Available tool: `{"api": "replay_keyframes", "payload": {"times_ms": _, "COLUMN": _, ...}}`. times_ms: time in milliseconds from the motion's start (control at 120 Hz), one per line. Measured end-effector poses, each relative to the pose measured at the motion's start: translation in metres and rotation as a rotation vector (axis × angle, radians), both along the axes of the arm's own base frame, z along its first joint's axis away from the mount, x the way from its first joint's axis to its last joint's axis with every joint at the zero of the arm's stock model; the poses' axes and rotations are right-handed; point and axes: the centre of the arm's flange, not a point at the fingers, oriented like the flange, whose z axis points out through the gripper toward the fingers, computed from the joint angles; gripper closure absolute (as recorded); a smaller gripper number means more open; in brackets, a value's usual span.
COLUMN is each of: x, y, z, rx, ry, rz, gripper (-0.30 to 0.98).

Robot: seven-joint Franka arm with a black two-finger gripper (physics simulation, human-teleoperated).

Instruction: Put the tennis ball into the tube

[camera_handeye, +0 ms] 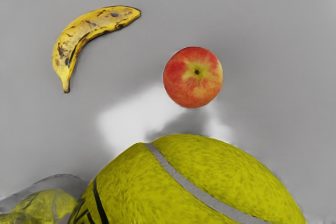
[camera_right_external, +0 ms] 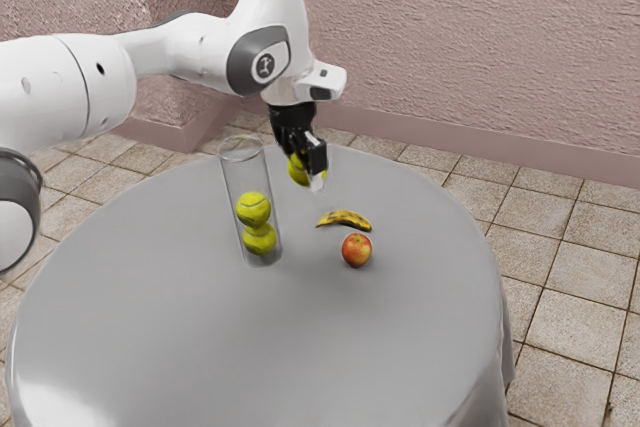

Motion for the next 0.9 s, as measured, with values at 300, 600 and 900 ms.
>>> {"api": "replay_keyframes", "payload": {"times_ms": 300, "x": 0.003, "y": 0.074, "z": 0.061, "rx": 0.035, "ry": 0.015, "rz": 0.090, "gripper": 0.41}}
{"api": "replay_keyframes", "payload": {"times_ms": 600, "x": 0.007, "y": 0.133, "z": 0.053, "rx": 0.047, "ry": 0.075, "rz": 0.157, "gripper": 0.40}}
{"api": "replay_keyframes", "payload": {"times_ms": 900, "x": 0.010, "y": 0.133, "z": 0.048, "rx": 0.046, "ry": 0.094, "rz": 0.137, "gripper": 0.31}}
